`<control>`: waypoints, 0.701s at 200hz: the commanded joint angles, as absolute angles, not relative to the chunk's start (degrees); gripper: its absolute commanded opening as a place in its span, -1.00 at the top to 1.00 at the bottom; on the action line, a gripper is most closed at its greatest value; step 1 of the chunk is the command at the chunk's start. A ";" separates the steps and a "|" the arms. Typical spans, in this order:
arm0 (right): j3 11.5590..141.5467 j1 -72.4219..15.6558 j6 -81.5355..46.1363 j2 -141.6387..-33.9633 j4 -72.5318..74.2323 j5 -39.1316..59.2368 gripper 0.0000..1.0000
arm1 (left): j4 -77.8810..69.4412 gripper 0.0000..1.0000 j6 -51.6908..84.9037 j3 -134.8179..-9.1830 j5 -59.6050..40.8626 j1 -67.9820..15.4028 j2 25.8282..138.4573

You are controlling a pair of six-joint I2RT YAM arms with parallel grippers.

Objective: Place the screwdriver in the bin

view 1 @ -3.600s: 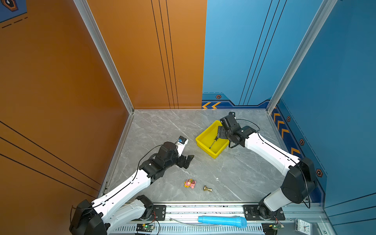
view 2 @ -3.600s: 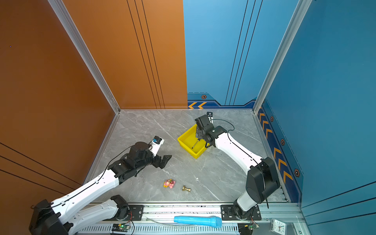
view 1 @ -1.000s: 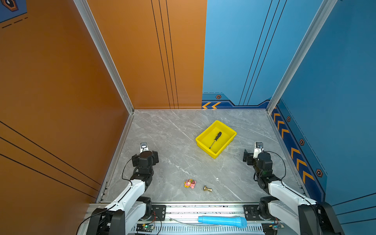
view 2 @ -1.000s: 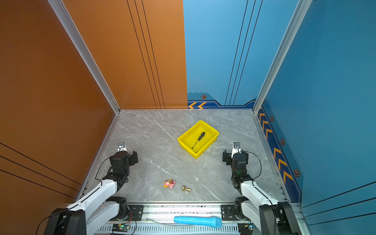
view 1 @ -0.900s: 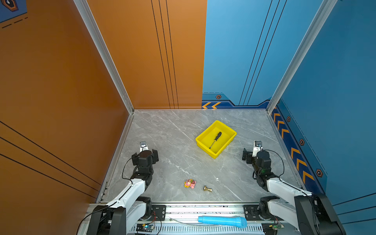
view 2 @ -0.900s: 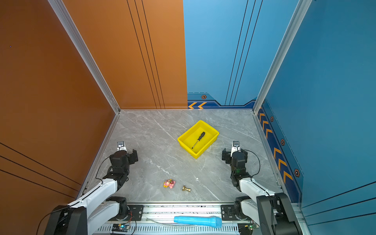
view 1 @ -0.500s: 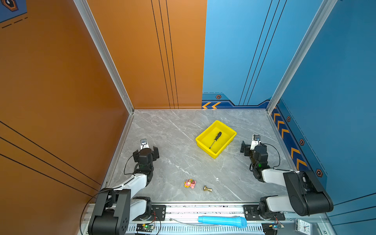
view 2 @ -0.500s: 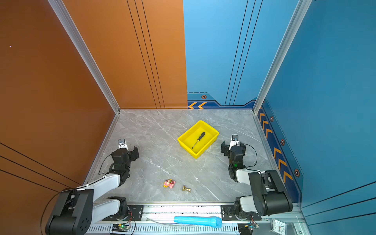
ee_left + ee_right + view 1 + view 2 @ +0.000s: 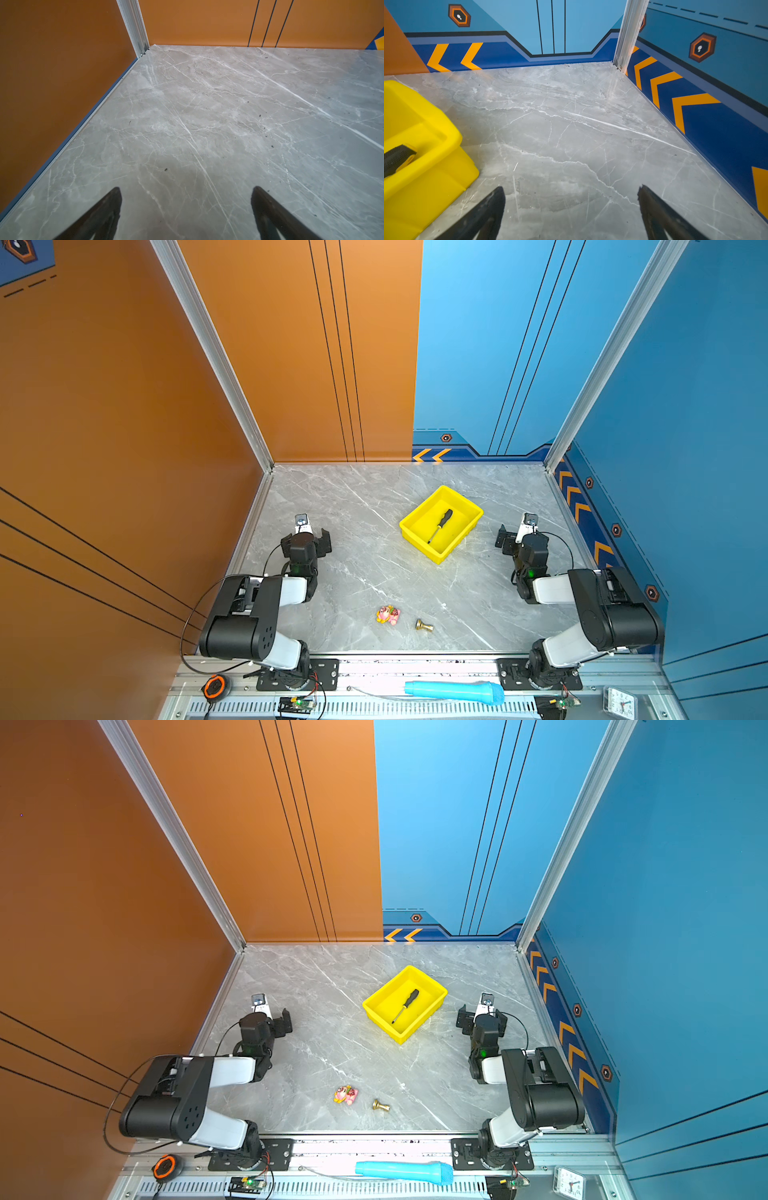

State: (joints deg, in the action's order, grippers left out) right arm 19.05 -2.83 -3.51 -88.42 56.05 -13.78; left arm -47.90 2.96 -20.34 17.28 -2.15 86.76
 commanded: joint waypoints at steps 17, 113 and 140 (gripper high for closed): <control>20.30 -2.64 -5.21 -88.59 54.15 -15.35 -0.99 | -53.14 -0.96 1.01 -21.20 15.21 -2.55 89.09; 20.40 -2.85 -5.05 -88.61 53.94 -15.81 -1.00 | -54.42 -0.96 0.02 -21.07 15.82 -3.34 89.60; 20.39 -2.90 -5.05 -88.62 53.94 -15.82 -1.00 | -54.48 -0.96 0.04 -21.01 15.80 -3.34 89.65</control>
State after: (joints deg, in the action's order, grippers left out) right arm 19.46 -2.83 -4.32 -88.42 55.02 -14.41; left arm -53.39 0.84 -20.34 16.21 -3.07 88.97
